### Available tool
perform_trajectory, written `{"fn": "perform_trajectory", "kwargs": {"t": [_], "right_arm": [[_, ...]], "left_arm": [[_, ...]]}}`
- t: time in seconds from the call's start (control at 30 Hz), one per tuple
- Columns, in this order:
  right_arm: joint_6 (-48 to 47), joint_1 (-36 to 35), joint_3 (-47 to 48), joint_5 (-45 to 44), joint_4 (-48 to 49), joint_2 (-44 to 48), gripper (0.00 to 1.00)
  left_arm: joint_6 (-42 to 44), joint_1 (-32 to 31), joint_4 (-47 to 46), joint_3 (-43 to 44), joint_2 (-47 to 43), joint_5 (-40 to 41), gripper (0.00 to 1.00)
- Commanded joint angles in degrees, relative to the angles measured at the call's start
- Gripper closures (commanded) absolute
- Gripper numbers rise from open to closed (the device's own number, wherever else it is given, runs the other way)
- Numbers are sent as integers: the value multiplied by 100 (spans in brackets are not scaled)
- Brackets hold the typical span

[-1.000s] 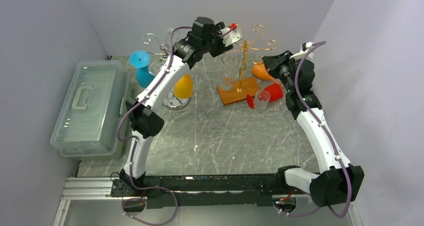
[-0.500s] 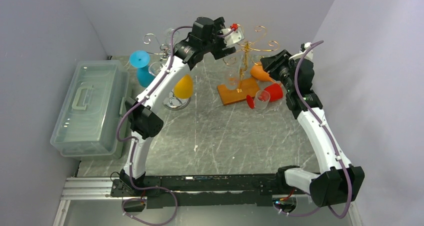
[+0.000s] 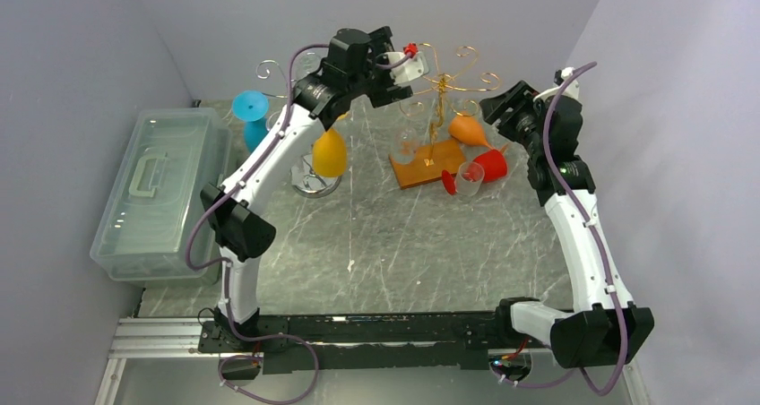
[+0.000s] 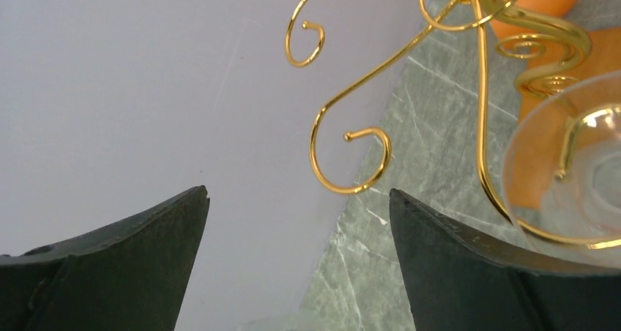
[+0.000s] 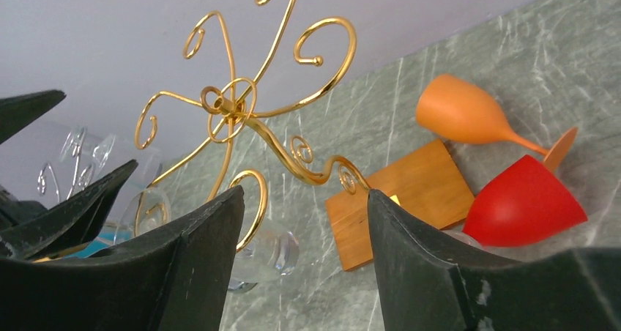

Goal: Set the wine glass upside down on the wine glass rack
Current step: Adjust the wine rack at the center of the board.

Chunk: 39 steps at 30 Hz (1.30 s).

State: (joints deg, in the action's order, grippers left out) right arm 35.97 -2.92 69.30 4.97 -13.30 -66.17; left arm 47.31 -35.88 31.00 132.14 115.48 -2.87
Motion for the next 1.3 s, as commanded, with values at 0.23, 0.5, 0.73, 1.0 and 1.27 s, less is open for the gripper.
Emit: {"fn": "perform_trajectory", "kwargs": {"t": [0.23,0.5,0.73,1.0,1.27], "right_arm": [[-247,640,319,-52,-496,158,30],[-62,1052,-576,-461,-470,162,30],[167,1162,-704,-368,-59,-931,27],[-168,1187,-165,-584,97,-2347,22],[-552,1267,200,-527,529,-3382,19]], "left_arm": [[-224,-24,-801,-681,-1083,172,1],[-397,-83,-356,-821,-1828,-9,0],[-750,-156,159,-1017,-2402,-169,1],[-1108,-189,760,-1119,-2797,-409,1],[-1101,-224,989,-1301,-2966,-400,1]]}}
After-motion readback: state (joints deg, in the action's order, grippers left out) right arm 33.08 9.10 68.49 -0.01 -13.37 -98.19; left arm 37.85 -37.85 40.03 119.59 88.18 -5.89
